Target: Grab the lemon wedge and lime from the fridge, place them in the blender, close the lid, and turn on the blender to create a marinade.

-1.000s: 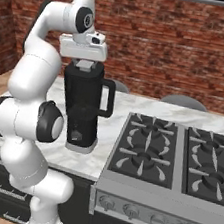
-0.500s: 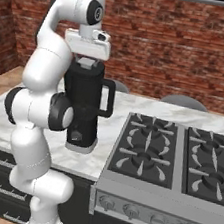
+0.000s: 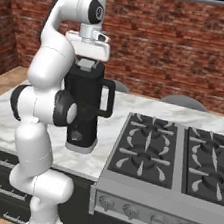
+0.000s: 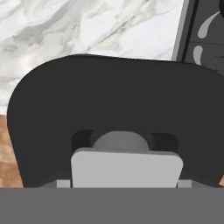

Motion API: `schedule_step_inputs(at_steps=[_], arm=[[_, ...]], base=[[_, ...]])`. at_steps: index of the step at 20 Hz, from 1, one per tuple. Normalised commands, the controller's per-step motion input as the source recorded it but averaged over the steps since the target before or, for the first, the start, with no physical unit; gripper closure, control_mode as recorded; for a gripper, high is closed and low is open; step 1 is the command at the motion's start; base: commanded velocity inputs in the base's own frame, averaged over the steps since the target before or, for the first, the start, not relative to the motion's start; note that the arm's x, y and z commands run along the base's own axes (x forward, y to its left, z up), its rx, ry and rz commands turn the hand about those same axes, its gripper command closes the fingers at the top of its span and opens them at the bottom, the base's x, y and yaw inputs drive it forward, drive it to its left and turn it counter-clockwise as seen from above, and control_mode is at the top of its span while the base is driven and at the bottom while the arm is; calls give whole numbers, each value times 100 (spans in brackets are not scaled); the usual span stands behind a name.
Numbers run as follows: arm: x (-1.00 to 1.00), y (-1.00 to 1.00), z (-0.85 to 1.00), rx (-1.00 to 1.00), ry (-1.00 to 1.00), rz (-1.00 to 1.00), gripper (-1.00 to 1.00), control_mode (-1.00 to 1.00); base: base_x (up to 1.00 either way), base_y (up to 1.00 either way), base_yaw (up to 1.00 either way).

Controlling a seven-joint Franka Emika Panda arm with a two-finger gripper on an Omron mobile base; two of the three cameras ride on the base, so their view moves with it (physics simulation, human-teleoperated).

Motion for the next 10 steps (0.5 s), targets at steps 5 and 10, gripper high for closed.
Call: schedule_step_inputs(at_steps=[5, 10], arm=[[1, 4, -13, 0, 6, 0, 100, -100], [14, 17, -1, 0, -5, -1, 100, -100]], base=[[0, 0, 0], [0, 0, 0]])
